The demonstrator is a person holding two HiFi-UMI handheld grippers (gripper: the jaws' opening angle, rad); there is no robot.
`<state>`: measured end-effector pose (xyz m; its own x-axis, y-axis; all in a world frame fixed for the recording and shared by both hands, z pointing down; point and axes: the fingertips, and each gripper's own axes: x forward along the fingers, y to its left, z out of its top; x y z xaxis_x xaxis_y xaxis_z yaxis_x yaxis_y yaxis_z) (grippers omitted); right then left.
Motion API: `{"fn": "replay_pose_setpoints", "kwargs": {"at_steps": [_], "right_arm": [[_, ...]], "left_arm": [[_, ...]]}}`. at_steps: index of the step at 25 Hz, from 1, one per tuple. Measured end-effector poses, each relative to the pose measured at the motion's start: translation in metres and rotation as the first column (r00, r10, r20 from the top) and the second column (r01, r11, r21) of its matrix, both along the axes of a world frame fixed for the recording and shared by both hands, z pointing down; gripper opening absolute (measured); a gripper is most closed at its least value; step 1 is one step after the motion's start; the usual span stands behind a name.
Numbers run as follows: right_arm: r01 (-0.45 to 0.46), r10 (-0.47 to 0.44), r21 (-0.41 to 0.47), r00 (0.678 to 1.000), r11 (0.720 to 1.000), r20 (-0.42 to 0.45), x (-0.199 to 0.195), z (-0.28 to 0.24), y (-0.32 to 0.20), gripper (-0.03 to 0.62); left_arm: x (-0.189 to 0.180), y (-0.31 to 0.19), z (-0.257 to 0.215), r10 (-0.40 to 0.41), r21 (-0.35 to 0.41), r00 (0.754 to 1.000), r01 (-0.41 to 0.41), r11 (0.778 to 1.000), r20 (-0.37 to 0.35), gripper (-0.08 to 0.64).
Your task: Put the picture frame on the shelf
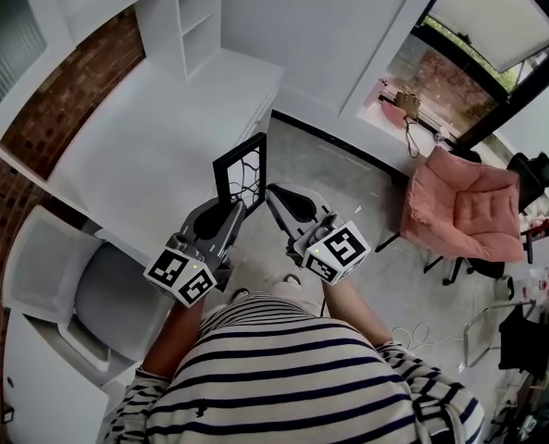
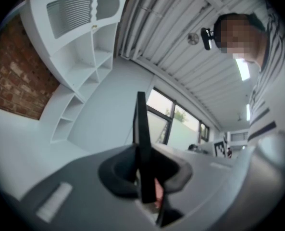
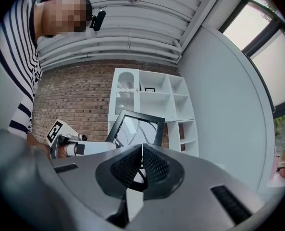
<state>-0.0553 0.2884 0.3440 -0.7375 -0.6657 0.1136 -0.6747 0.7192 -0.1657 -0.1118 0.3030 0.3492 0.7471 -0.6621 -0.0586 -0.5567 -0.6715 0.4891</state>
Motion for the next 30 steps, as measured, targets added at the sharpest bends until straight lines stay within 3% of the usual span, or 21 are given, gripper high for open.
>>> {"fn": "replay_pose_setpoints", "kwargs": {"at_steps": [12, 20, 25, 30], "right_arm": [[-0.011, 0.011, -0.013, 1.0, 1.0, 0.016, 0.006, -0.002, -0.002, 0.008], [0.015, -0.015, -0.015, 0.999, 1.0, -0.034, 0.001, 0.007, -0.007, 0.008], [0.027, -0.027, -0.009, 0.998, 1.0, -0.049, 0.007, 0.017, -0.027, 0.008], [0.014, -0.014, -0.008, 1.0, 1.0, -0.011, 0.03, 0.016, -0.086, 0.009]], "left_arm": [[0.0, 0.002, -0.006, -0.002, -0.004, 1.0, 0.002, 1.0, -0.017, 0.055], [0.002, -0.005, 0.004, 0.012, -0.006, 0.998, -0.012, 1.0, -0.054, 0.055], [0.01, -0.021, 0.013, 0.009, -0.008, 0.999, -0.009, 1.0, -0.054, 0.054], [0.03, -0.071, 0.014, 0.009, -0.021, 0.999, -0.01, 1.0, -0.045, 0.055]]}}
